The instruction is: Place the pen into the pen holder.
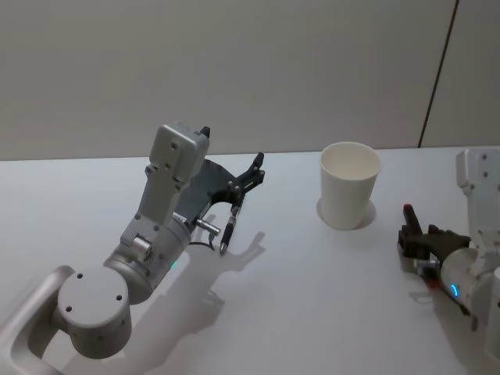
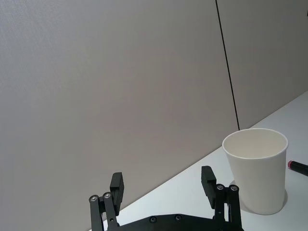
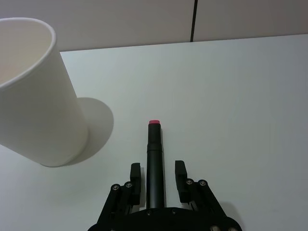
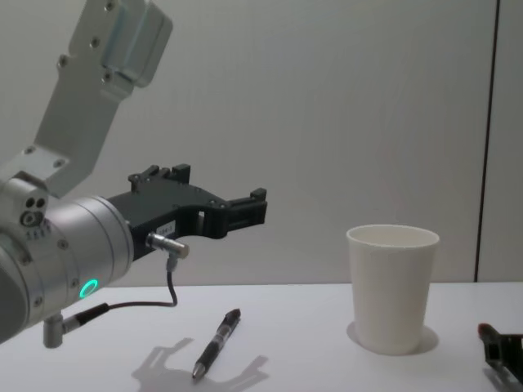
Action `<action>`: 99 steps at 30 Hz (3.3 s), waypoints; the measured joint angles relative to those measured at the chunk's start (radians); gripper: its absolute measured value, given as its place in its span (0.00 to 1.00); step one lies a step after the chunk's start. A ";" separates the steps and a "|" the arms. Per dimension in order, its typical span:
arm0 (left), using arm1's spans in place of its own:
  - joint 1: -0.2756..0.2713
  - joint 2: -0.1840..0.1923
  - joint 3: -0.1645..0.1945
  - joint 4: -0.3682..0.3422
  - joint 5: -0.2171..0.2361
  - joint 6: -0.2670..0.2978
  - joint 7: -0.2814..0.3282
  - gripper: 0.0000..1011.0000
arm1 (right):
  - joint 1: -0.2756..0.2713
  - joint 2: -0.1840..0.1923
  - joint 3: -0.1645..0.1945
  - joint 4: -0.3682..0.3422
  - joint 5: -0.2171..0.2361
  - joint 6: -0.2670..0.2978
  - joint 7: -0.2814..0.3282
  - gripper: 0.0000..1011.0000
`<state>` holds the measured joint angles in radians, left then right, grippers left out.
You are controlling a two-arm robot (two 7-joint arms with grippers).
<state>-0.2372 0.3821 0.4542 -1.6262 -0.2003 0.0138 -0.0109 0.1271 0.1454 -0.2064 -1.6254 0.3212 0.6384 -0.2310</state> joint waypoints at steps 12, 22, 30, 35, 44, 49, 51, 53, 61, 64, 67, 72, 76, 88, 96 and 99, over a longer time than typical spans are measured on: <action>0.000 0.000 0.000 0.000 0.000 0.000 0.000 0.99 | 0.000 -0.001 0.000 -0.001 0.002 -0.001 0.000 0.35; 0.000 0.000 0.000 0.000 0.000 0.000 0.000 0.99 | 0.000 -0.001 -0.001 -0.001 0.002 -0.001 0.000 0.17; 0.000 0.000 0.000 0.000 0.000 0.000 0.000 0.99 | 0.000 -0.001 -0.001 -0.001 0.002 -0.002 0.001 0.17; 0.000 0.000 0.000 0.000 0.000 0.000 0.000 0.99 | 0.000 -0.001 -0.001 -0.001 0.000 -0.006 0.004 0.17; 0.000 0.000 0.000 0.000 0.000 0.000 0.000 0.99 | -0.001 0.004 0.003 -0.010 -0.031 -0.063 0.018 0.17; 0.000 0.000 0.000 0.000 0.000 0.000 0.000 0.99 | -0.002 0.009 0.005 -0.019 -0.054 -0.104 0.028 0.17; 0.000 0.000 0.000 0.000 0.000 0.000 0.000 0.99 | -0.003 0.012 0.006 -0.024 -0.066 -0.128 0.035 0.17; 0.000 0.000 0.000 0.000 0.000 0.000 0.000 0.99 | -0.003 0.015 0.008 -0.030 -0.078 -0.151 0.041 0.17; 0.000 0.000 0.000 0.000 0.000 0.000 0.000 0.99 | -0.005 0.027 0.014 -0.051 -0.121 -0.236 0.065 0.17; 0.000 0.000 0.000 0.000 0.000 0.000 0.000 0.99 | -0.006 0.033 0.017 -0.061 -0.137 -0.273 0.077 0.17; 0.000 0.000 0.000 0.000 0.000 0.000 0.000 0.99 | -0.006 0.038 0.020 -0.071 -0.152 -0.309 0.088 0.17; 0.000 0.000 0.000 0.000 0.000 0.000 0.000 0.99 | -0.004 0.047 0.026 -0.087 -0.173 -0.370 0.110 0.17; 0.000 0.000 0.000 0.000 0.000 0.000 0.000 0.99 | 0.001 0.052 0.030 -0.093 -0.184 -0.409 0.128 0.17; 0.000 0.000 0.000 0.000 0.000 0.000 0.000 0.99 | 0.056 0.058 0.039 -0.064 -0.201 -0.560 0.245 0.17; 0.000 0.000 0.000 0.000 0.000 0.000 0.000 0.99 | 0.114 0.045 0.034 0.002 -0.206 -0.610 0.334 0.17; 0.000 0.000 0.000 0.000 0.000 0.000 0.000 0.99 | 0.127 0.040 0.030 0.023 -0.211 -0.621 0.354 0.17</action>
<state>-0.2371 0.3821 0.4542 -1.6262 -0.2004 0.0138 -0.0109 0.2541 0.1850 -0.1764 -1.6029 0.1100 0.0173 0.1230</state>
